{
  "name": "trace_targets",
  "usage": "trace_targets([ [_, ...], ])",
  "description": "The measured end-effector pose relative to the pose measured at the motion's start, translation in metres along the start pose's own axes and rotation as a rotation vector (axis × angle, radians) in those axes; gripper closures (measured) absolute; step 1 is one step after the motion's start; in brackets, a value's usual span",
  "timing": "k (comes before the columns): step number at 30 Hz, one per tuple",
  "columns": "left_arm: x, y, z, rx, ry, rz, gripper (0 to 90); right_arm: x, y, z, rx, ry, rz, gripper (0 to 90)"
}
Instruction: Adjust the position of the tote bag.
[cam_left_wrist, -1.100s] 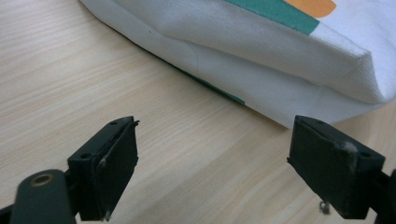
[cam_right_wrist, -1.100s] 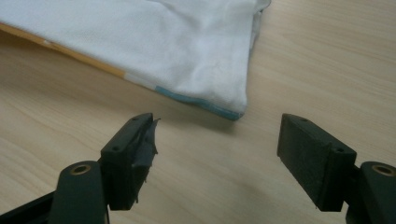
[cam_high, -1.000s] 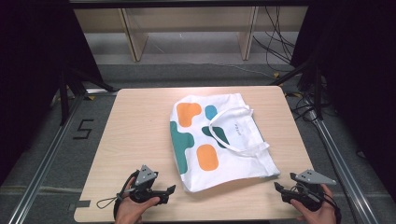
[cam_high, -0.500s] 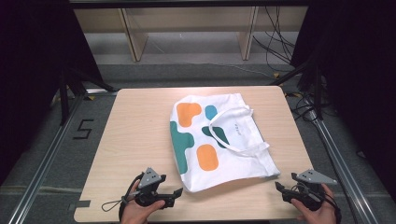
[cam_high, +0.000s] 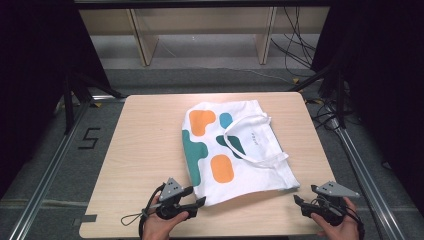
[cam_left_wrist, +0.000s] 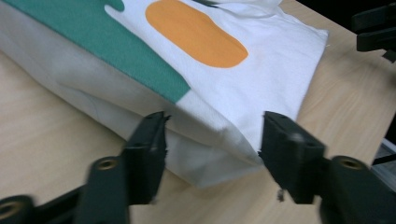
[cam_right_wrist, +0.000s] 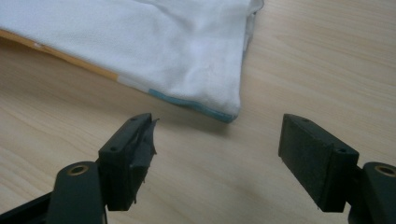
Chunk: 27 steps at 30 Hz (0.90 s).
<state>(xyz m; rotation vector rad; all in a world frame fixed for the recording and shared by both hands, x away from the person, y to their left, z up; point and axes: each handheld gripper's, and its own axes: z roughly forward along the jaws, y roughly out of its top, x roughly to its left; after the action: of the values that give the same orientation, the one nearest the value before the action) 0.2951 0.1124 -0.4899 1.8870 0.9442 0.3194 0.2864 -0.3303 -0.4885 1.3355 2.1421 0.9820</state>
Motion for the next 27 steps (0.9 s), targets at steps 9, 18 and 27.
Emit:
trace_targets([
  [9, 0.022, 0.001, 0.007, 0.033, 0.052, 0.119, 82.8, 0.001, 0.001, 0.000, -0.019, -0.005, -0.030, 26.4],
  [18, 0.088, 0.006, -0.001, 0.053, 0.215, 0.103, 83.6, 0.002, 0.002, -0.001, -0.027, -0.007, -0.035, 26.3],
  [27, 0.134, 0.018, 0.015, 0.062, 0.309, 0.098, 83.5, 0.005, 0.001, -0.002, -0.012, 0.003, -0.006, 26.4],
])
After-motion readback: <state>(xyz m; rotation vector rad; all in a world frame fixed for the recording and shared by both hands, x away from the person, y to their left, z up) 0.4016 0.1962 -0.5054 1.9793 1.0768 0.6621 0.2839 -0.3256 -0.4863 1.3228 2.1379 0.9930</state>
